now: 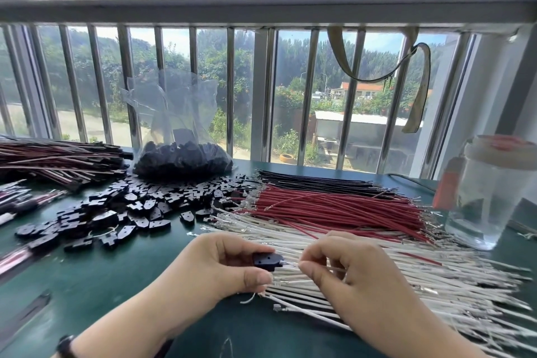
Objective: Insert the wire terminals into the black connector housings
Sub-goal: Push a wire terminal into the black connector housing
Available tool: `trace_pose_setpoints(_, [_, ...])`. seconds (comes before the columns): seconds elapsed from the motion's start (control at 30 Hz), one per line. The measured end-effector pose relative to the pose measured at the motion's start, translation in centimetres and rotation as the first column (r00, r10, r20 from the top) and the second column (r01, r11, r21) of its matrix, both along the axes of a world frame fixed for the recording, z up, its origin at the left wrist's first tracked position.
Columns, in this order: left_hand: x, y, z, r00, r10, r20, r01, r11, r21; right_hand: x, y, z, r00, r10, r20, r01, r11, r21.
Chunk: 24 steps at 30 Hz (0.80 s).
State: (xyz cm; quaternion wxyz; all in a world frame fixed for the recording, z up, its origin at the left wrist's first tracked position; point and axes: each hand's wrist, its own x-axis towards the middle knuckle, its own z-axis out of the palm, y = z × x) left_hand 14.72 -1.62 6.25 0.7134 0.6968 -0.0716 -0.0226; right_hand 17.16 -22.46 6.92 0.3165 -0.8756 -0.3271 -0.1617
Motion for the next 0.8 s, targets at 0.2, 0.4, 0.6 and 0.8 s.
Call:
trace_pose_setpoints(0.2, [0.01,-0.06,-0.08,1.0,0.015,-0.027,-0.015,1.0,0.0,0.05,0.11,-0.09,1.0,-0.003,-0.002,0.003,0.999,-0.049])
trace_pose_setpoints(0.4, [-0.13,-0.03,-0.12,0.996,0.01,-0.093,-0.01,1.0,0.005,0.08,0.0,-0.2,1.0,0.003,-0.021,-0.003,0.999,-0.038])
trace_pose_setpoints(0.6, [-0.1,-0.09,0.12,0.991,-0.012,-0.135,0.002,0.997,-0.071,-0.09,0.15,-0.08,0.999,0.019,0.029,-0.021,0.998,0.052])
trace_pose_setpoints(0.8, [-0.38,0.0,0.16,0.983,-0.092,-0.161,0.082,0.994,-0.07,-0.07,0.08,-0.11,0.999,0.021,0.028,-0.022,0.999,0.04])
